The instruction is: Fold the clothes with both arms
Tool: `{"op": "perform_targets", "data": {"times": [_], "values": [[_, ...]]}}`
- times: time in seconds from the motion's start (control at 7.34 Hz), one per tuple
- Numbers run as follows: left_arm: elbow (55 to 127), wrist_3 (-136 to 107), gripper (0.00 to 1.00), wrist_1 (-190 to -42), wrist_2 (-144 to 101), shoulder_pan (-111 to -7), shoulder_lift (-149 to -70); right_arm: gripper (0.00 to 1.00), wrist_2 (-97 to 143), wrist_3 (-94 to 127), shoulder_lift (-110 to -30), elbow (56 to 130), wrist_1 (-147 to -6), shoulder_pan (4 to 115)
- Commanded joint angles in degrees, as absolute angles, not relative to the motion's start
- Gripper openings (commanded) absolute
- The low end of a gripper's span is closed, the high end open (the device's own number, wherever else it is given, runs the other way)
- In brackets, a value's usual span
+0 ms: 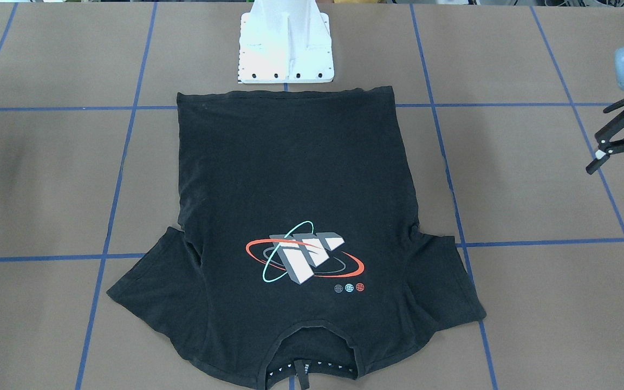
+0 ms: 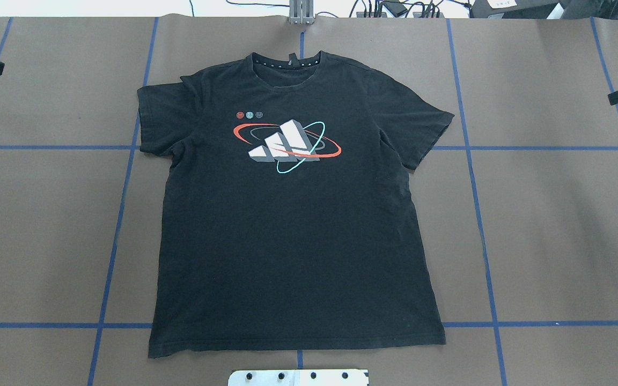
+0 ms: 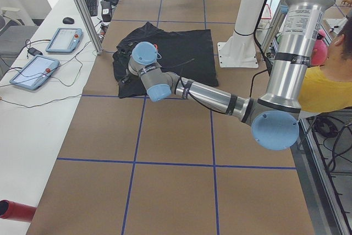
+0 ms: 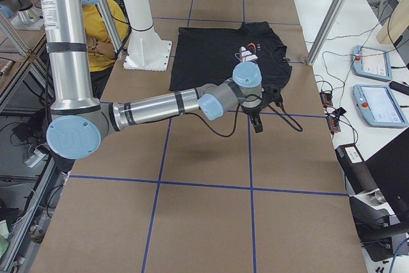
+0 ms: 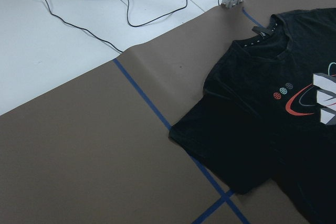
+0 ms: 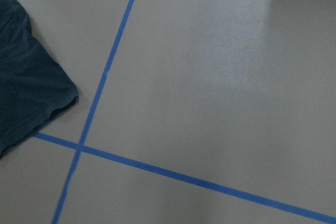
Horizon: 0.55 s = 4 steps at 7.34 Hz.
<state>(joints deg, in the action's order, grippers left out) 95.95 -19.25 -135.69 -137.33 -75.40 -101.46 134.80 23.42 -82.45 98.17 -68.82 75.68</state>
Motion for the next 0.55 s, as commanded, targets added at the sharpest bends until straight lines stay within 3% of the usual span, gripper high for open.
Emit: {"op": "perform_targets", "data": {"times": [0.0, 0.41], "values": [[95.53, -27.12, 1.00, -137.18, -134.32, -72.35, -104.06, 1.00, 127.59, 39.64, -75.44, 93.63, -61.94, 66.06], [95.01, -29.53, 1.00, -139.13, -130.08, -68.21, -104.50, 0.99, 113.86, 54.75, -66.55, 74.43, -40.67, 55.31]]}}
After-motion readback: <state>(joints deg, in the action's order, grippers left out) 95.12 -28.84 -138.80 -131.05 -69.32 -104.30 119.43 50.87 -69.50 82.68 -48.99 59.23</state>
